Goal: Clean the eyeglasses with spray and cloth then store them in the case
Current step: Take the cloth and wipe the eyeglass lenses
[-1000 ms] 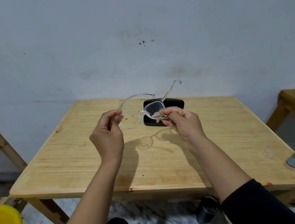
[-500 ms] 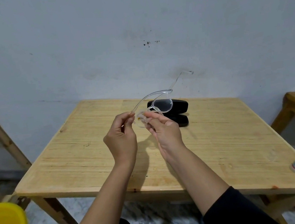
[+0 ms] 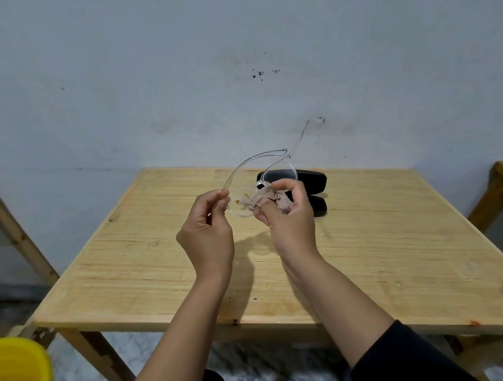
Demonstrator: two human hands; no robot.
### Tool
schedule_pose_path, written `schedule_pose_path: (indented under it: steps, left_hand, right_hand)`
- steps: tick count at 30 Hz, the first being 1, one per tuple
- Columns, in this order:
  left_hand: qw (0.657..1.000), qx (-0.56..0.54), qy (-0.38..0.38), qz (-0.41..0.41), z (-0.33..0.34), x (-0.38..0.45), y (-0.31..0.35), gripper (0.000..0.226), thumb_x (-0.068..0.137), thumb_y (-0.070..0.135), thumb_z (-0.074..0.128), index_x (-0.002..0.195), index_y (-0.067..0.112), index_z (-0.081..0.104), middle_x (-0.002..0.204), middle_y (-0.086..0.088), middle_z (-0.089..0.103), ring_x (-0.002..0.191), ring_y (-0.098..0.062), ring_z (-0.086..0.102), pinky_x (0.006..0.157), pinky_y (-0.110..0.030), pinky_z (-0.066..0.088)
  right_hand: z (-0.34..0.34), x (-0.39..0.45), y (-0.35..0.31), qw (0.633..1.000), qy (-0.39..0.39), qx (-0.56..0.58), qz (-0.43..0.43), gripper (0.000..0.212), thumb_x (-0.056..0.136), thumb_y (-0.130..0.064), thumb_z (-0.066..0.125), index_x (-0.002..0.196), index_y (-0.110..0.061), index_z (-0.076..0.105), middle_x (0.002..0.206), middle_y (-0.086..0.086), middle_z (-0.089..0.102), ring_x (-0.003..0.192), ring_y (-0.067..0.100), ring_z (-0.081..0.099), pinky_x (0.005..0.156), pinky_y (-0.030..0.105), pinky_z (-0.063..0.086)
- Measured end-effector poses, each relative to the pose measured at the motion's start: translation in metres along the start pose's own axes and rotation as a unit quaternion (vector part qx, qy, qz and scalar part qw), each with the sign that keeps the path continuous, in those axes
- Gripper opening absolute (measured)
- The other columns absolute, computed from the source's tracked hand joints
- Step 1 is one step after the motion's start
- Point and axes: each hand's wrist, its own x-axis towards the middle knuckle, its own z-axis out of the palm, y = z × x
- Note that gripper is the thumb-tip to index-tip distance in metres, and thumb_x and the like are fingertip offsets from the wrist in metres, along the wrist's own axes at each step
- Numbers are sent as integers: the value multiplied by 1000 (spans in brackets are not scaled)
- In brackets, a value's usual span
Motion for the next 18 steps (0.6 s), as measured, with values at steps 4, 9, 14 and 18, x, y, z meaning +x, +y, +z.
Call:
schedule_pose_path:
  steps: [4,9,14,18]
  left_hand:
    - [1000,4,-1,3,-1,0,-1,22,85,0,60,87,20,68,83,19,67,81,12,63,71,-3,42]
    - [1000,25,-4,17,-4,1,-5,21,86,1,60,89,21,69,82,21,66,79,12,62,70,-4,43]
    - [998,30,-40,44,-3,-13,-4,22,84,-3,61,90,16,70,85,12,69,79,13,62,70,-3,43]
    - [999,4,-33,15,-2,-14,-2,19,85,2,62,88,19,70,83,14,70,81,9,64,72,-5,44]
  right_hand:
    - [0,2,5,999,-3,14,31,19,87,-3,60,78,-20,60,90,3,67,77,8,68,75,25,56]
    - [1,-2,5,993,-28,78,86,18,85,-1,63,76,-17,64,83,3,68,83,15,66,74,18,53]
    - [9,-6,1,988,-15,116,105,26,82,3,64,69,-19,67,67,-3,69,78,16,61,75,23,50]
    - [9,-6,2,992,31,84,93,20,86,-2,61,81,-20,68,76,-3,70,79,13,65,79,22,52]
